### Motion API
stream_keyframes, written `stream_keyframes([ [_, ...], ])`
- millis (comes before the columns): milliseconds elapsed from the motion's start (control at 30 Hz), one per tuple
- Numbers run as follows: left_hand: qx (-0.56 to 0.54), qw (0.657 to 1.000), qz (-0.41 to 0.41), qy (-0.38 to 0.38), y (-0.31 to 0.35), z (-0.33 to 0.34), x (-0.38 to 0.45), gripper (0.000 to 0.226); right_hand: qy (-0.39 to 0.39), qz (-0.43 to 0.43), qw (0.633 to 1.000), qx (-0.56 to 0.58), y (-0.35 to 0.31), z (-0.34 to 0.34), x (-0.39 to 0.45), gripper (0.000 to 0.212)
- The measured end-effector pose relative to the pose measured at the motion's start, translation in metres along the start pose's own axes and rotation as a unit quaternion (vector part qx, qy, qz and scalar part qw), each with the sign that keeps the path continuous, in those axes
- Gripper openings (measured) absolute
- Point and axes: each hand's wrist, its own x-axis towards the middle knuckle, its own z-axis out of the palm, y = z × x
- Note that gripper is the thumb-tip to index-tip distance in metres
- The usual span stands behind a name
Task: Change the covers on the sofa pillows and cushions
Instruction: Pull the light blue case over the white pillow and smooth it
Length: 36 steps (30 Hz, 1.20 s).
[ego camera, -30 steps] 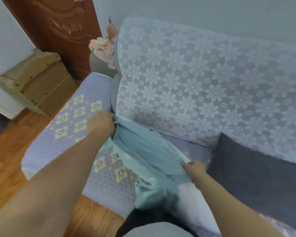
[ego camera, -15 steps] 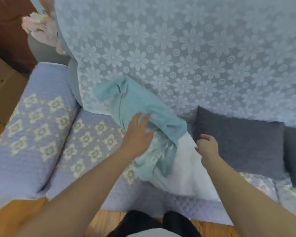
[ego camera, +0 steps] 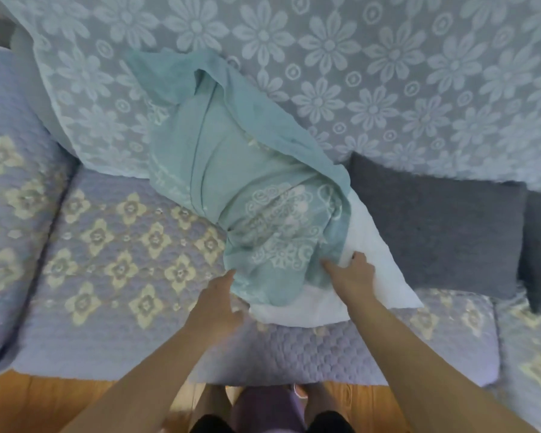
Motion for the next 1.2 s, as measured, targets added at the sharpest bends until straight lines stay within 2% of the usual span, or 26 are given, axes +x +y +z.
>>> stream_keyframes([
  [67, 0.07, 0.997, -0.034, 0.011, -0.009, 0.015, 0.036, 0.106, 0.009, -0.083, 0.997, -0.003, 0.003, 0.02, 0.0, 0.056],
  [133, 0.123, 0.991, -0.049, 0.031, -0.014, 0.035, 0.07, 0.115, -0.011, -0.153, 0.987, -0.051, 0.009, 0.035, 0.002, 0.027],
  [167, 0.141, 0.987, -0.054, 0.046, -0.015, 0.045, 0.084, 0.116, -0.025, -0.187, 0.978, -0.09, 0.014, 0.037, 0.006, 0.028],
  [233, 0.167, 0.981, -0.022, 0.099, -0.013, 0.064, 0.098, 0.097, -0.006, -0.182, 0.973, -0.141, 0.022, 0.023, 0.019, 0.037],
  [333, 0.176, 0.95, 0.114, 0.231, -0.005, 0.081, 0.08, 0.035, 0.102, -0.098, 0.985, -0.101, 0.032, -0.03, 0.045, 0.035],
  [367, 0.177, 0.937, 0.151, 0.262, -0.003, 0.087, 0.065, 0.024, 0.101, -0.078, 0.99, -0.061, 0.036, -0.043, 0.051, 0.031],
  [433, 0.147, 0.926, 0.207, 0.278, 0.005, 0.096, 0.031, 0.022, 0.032, -0.068, 0.997, -0.011, 0.037, -0.052, 0.045, 0.029],
  [500, 0.118, 0.922, 0.248, 0.274, 0.011, 0.099, 0.004, 0.02, -0.042, -0.078, 0.996, -0.019, 0.033, -0.04, 0.029, 0.027],
  [600, 0.095, 0.911, 0.297, 0.269, 0.029, 0.088, -0.018, 0.018, -0.061, -0.151, 0.986, -0.042, 0.032, -0.005, 0.014, 0.035],
  [667, 0.097, 0.905, 0.323, 0.258, 0.035, 0.08, -0.021, 0.013, -0.079, -0.158, 0.984, -0.021, 0.029, 0.012, 0.007, 0.045],
  [700, 0.104, 0.905, 0.335, 0.241, 0.036, 0.078, -0.02, 0.01, -0.068, -0.138, 0.988, 0.002, 0.028, 0.016, 0.007, 0.055],
  [767, 0.111, 0.908, 0.353, 0.195, 0.033, 0.08, -0.021, 0.006, 0.01, -0.062, 0.998, 0.033, 0.025, 0.01, 0.016, 0.069],
  [833, 0.112, 0.905, 0.379, 0.158, 0.035, 0.087, -0.031, 0.011, 0.049, -0.004, 0.997, 0.058, 0.023, -0.001, 0.027, 0.058],
  [900, 0.102, 0.901, 0.399, 0.135, 0.041, 0.095, -0.044, 0.016, -0.023, -0.069, 0.997, -0.003, 0.024, -0.002, 0.028, 0.032],
  [967, 0.09, 0.906, 0.395, 0.125, 0.039, 0.104, -0.051, 0.021, -0.078, -0.154, 0.98, -0.098, 0.031, -0.009, 0.025, 0.024],
  [1000, 0.091, 0.912, 0.383, 0.12, 0.034, 0.106, -0.051, 0.022, -0.062, -0.177, 0.974, -0.125, 0.036, -0.021, 0.026, 0.022],
  [1033, 0.101, 0.918, 0.366, 0.114, 0.028, 0.108, -0.048, 0.021, -0.012, -0.176, 0.973, -0.15, 0.043, -0.041, 0.036, 0.018],
  [1100, 0.138, 0.924, 0.338, 0.11, 0.019, 0.115, -0.037, 0.021, 0.094, -0.087, 0.976, -0.178, 0.058, -0.086, 0.067, 0.012],
  [1167, 0.177, 0.92, 0.341, 0.084, 0.02, 0.126, -0.029, 0.02, 0.12, 0.029, 0.968, -0.22, 0.072, -0.115, 0.082, 0.017],
  [1200, 0.192, 0.915, 0.346, 0.071, 0.025, 0.132, -0.024, 0.019, 0.116, 0.039, 0.966, -0.226, 0.076, -0.116, 0.083, 0.017],
])
